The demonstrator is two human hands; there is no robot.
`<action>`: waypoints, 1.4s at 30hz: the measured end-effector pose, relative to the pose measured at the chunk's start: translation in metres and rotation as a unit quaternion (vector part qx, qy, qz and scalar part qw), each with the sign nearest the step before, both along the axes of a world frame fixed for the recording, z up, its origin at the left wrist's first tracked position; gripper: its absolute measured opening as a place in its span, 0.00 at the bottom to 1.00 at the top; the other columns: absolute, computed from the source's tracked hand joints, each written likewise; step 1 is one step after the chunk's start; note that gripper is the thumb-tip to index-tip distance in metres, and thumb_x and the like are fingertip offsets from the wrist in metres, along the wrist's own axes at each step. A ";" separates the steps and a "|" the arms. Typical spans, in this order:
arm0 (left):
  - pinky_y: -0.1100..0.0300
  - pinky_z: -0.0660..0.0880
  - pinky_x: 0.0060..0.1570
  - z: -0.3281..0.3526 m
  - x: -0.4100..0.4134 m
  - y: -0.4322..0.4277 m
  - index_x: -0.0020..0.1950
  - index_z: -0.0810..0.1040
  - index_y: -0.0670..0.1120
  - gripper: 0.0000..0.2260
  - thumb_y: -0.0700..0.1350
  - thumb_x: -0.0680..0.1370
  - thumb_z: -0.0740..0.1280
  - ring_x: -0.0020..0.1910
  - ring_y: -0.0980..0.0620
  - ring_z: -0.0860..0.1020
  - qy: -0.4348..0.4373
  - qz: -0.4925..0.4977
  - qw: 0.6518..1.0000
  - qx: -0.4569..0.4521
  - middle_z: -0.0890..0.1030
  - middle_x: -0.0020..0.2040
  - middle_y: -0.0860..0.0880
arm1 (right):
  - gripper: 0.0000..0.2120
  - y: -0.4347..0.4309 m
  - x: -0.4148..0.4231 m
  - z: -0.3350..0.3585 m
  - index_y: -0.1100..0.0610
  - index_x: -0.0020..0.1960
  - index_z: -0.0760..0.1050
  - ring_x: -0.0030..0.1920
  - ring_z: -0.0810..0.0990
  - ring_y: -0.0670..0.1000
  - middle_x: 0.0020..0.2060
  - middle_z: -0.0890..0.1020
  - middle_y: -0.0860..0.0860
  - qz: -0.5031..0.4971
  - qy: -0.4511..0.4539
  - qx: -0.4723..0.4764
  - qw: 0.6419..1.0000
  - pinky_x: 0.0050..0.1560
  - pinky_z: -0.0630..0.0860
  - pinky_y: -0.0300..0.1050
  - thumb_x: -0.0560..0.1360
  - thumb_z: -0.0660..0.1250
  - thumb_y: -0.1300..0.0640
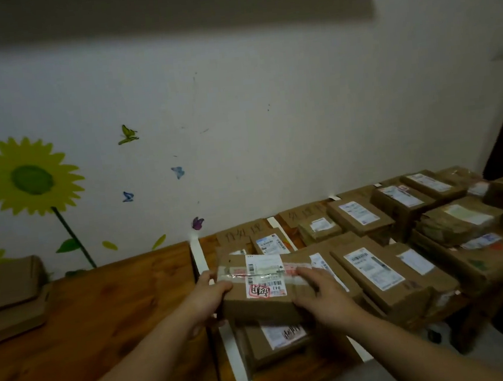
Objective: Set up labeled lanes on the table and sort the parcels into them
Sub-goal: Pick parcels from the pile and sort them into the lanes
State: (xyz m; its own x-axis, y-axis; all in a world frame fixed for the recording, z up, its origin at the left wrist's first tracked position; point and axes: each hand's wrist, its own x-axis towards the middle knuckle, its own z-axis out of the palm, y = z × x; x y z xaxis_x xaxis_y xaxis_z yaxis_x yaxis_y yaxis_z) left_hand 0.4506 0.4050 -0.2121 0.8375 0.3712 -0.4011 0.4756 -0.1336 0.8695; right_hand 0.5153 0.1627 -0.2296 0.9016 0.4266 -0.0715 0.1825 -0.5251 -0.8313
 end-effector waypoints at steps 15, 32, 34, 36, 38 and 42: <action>0.49 0.77 0.55 -0.012 0.102 0.046 0.69 0.66 0.49 0.20 0.52 0.79 0.62 0.53 0.49 0.78 -0.043 0.052 0.997 0.040 0.78 0.59 0.46 | 0.25 0.081 0.122 0.014 0.47 0.71 0.65 0.66 0.70 0.51 0.70 0.67 0.50 -0.043 -0.054 0.000 0.998 0.63 0.73 0.48 0.76 0.67 0.48; 0.69 0.76 0.44 -0.061 0.169 0.051 0.75 0.59 0.51 0.31 0.43 0.76 0.68 0.50 0.57 0.76 0.096 -0.043 0.978 0.178 0.74 0.64 0.49 | 0.27 0.110 0.241 -0.051 0.46 0.71 0.61 0.59 0.72 0.50 0.67 0.66 0.53 0.130 -0.010 -0.209 0.969 0.59 0.76 0.48 0.75 0.63 0.43; 0.74 0.72 0.39 -0.062 0.171 0.054 0.75 0.59 0.52 0.30 0.42 0.76 0.68 0.48 0.60 0.74 0.104 -0.059 0.974 0.192 0.73 0.65 0.50 | 0.26 0.112 0.242 -0.051 0.47 0.70 0.61 0.58 0.73 0.49 0.66 0.68 0.53 0.138 -0.017 -0.222 0.965 0.58 0.77 0.49 0.75 0.64 0.44; 0.74 0.70 0.36 -0.063 0.171 0.055 0.75 0.58 0.52 0.31 0.42 0.76 0.67 0.50 0.60 0.72 0.104 -0.075 0.970 0.208 0.72 0.67 0.50 | 0.27 0.114 0.241 -0.048 0.49 0.70 0.61 0.61 0.73 0.52 0.67 0.67 0.53 0.144 -0.029 -0.249 0.957 0.59 0.76 0.50 0.74 0.65 0.45; 0.75 0.68 0.36 -0.060 0.168 0.057 0.75 0.58 0.53 0.31 0.44 0.76 0.68 0.52 0.61 0.69 0.090 -0.088 0.968 0.217 0.70 0.68 0.50 | 0.28 0.117 0.238 -0.043 0.49 0.69 0.62 0.63 0.70 0.53 0.67 0.66 0.53 0.137 -0.056 -0.277 0.949 0.61 0.74 0.52 0.73 0.66 0.43; 0.65 0.69 0.57 -0.044 0.147 0.078 0.75 0.59 0.54 0.31 0.47 0.75 0.68 0.66 0.54 0.68 0.075 -0.063 0.967 0.236 0.66 0.73 0.50 | 0.28 0.138 0.223 -0.023 0.50 0.67 0.66 0.62 0.68 0.52 0.66 0.67 0.52 0.121 -0.117 -0.274 0.947 0.62 0.72 0.51 0.72 0.66 0.40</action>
State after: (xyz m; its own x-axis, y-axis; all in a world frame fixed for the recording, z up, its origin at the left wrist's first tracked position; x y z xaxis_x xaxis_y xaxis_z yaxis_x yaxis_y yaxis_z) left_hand 0.5977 0.4827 -0.2556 0.8329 0.4422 -0.3328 0.5466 -0.5636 0.6193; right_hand 0.7382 0.3004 -0.2527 0.8011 0.5788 -0.1522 0.4973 -0.7853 -0.3687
